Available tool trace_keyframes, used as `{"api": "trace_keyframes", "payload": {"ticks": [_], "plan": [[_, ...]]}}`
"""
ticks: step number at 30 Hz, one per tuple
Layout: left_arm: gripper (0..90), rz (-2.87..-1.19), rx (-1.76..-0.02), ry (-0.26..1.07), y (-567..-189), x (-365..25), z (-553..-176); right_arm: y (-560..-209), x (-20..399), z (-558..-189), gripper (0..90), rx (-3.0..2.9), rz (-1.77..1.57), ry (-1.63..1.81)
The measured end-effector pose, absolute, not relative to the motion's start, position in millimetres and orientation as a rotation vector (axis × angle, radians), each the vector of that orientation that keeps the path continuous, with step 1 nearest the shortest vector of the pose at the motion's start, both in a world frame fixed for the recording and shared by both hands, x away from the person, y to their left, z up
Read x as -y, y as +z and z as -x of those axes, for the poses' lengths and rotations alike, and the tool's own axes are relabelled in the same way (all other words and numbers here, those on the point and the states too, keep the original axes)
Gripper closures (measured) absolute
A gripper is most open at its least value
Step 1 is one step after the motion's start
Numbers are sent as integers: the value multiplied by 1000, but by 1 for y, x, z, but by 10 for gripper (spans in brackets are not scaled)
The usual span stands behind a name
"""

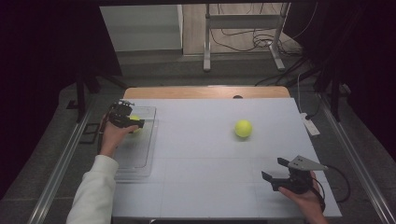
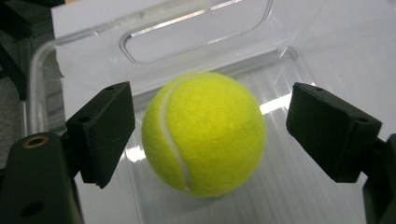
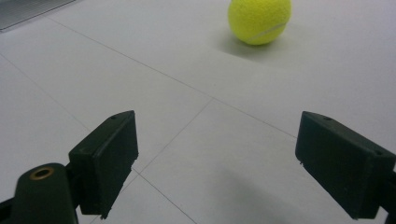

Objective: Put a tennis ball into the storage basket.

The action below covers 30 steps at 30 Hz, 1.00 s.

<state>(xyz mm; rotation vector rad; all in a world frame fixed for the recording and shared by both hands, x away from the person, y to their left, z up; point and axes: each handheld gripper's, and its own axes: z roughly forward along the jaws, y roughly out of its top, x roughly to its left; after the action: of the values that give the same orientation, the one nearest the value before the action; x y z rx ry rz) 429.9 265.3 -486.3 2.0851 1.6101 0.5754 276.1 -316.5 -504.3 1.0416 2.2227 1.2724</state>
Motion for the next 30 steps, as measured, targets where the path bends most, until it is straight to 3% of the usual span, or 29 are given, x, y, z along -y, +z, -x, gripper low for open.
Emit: {"api": "trace_keyframes", "payload": {"ticks": [30], "plan": [[162,-1877,-1411,593,-450,-260,-384,-504,316,-276,137,-2223,-1040,1270]]}}
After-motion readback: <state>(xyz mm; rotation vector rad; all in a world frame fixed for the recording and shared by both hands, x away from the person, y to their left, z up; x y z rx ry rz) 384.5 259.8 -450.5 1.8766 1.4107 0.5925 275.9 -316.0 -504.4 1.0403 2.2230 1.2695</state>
